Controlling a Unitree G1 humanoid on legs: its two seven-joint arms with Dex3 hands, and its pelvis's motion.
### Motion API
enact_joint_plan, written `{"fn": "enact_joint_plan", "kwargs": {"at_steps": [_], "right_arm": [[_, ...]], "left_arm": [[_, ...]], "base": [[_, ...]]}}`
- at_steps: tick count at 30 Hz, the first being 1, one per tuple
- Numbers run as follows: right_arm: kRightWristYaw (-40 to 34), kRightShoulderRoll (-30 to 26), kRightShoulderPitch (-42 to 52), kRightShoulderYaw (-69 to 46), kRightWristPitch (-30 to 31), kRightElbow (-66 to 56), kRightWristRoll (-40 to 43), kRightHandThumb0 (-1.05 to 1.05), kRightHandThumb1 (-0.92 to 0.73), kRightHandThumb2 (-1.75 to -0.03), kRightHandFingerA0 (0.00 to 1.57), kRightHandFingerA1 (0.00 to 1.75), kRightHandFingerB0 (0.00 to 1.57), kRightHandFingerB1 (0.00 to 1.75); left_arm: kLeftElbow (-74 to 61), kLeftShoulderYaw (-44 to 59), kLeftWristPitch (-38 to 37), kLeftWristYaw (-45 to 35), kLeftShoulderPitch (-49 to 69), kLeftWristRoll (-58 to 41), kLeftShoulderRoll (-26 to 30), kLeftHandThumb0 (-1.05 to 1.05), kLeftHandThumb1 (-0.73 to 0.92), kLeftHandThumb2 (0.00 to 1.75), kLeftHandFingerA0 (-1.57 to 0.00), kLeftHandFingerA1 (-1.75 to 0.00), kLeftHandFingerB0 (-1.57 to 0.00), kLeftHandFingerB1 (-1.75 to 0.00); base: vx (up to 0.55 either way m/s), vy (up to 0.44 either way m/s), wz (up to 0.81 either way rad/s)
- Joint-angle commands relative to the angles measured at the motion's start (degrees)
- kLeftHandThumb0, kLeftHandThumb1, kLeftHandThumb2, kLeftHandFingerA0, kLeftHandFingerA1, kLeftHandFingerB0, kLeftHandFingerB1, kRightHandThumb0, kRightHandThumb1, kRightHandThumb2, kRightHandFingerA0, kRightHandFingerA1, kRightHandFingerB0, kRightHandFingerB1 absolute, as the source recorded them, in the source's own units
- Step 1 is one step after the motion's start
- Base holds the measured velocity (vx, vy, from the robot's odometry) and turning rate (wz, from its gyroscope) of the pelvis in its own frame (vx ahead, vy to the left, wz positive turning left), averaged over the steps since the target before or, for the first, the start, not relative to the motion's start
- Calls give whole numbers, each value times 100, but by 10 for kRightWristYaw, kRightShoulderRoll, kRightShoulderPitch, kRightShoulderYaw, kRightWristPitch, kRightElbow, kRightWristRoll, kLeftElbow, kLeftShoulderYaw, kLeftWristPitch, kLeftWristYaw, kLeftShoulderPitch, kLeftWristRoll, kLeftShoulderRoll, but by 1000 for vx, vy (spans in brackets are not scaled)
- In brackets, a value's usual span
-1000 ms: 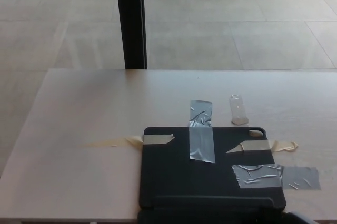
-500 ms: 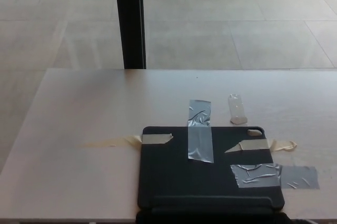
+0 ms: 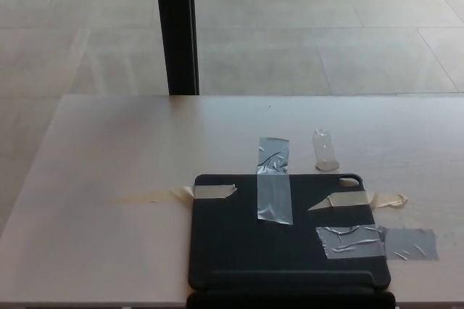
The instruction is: The robot uses its right hand to open a folded tablet cover kept in the middle of the desk
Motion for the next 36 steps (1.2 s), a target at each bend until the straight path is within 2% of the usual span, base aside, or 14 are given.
{"fn": "enact_joint_plan", "kwargs": {"at_steps": [1, 5, 7, 9, 10, 14, 16, 19, 21, 23, 32, 33, 35, 36], "right_arm": [[50, -11, 20, -57, 44, 42, 103, -86, -80, -64, 67, 55, 24, 46], [45, -2, 24, -90, 41, 30, 125, -87, -80, -64, 67, 53, 24, 45], [41, 12, 11, -143, 61, 10, 149, -93, -71, -106, 51, 57, 20, 49], [11, 46, -54, -264, 101, -23, 175, -81, -76, -63, 66, 46, 40, 37], [9, 29, -80, -295, 89, -17, 181, -79, -63, -102, 54, 58, 31, 49], [-9, -19, -195, -430, 110, 56, 202, -76, -76, -63, 59, 45, 30, 33], [-54, -53, -257, -521, 58, 141, 215, -75, -64, -98, 58, 60, 25, 48], [-96, -83, -296, -590, 27, 235, 225, -81, -71, -61, 80, 50, 40, 39], [-183, -112, -316, -659, -48, 341, 220, -77, -56, -95, 76, 63, 37, 53], [-212, -116, -302, -692, -105, 385, 228, -79, -73, -62, 90, 53, 40, 42], [-366, -72, -188, -778, -296, 565, 228, -71, -84, -65, 73, 60, 28, 47], [-400, -53, -185, -786, -305, 577, 227, -73, -66, -105, 60, 70, 23, 55], [-449, -24, -179, -792, -340, 606, 228, -72, -86, -65, 60, 67, 33, 53], [-463, -15, -167, -780, -351, 618, 216, -76, -69, -108, 60, 73, 30, 60]], "left_arm": [[-2, -4, -12, -11, 28, -3, 3, -23, 32, 55, -121, -151, -73, -71], [0, -2, -16, -11, 33, -6, 1, -24, 31, 55, -114, -148, -77, -72], [-1, 0, -16, -12, 34, -9, 1, -23, 31, 56, -117, -142, -77, -72], [-2, -3, -17, -17, 36, -7, 1, -26, 21, 78, -137, -132, -62, -73], [-2, -3, -16, -16, 36, -8, 1, -25, 21, 78, -136, -131, -63, -73], [-2, -3, -15, -17, 43, -9, 1, -23, 32, 55, -119, -149, -75, -71], [0, -8, -19, -14, 47, -4, 2, -30, 32, 56, -120, -150, -75, -71], [2, -8, -20, -11, 50, -3, 1, -29, 32, 54, -118, -132, -78, -69], [4, 2, -17, -15, 54, -13, 1, -28, 31, 55, -116, -121, -74, -71], [3, 5, -18, -14, 57, -16, 1, -27, 32, 55, -117, -119, -75, -72], [6, 8, -23, -15, 74, -18, -6, -35, 24, 69, -106, -95, -79, -78], [6, 10, -22, -13, 75, -20, -7, -28, 33, 55, -103, -86, -83, -73], [6, 13, -20, -14, 77, -24, -8, -40, 24, 74, -89, -86, -81, -80], [5, 13, -23, -15, 79, -24, -10, -38, 36, 54, -87, -80, -85, -75]], "base": [[0, 0, 0], [0, 0, 0], [0, 0, 0], [0, 0, 0], [0, 0, 0], [0, 0, 0], [0, 0, 0], [0, 0, 0], [0, 0, 0], [0, 0, 0], [0, 0, 0], [0, 0, 0], [0, 0, 0], [0, 0, 0]]}}
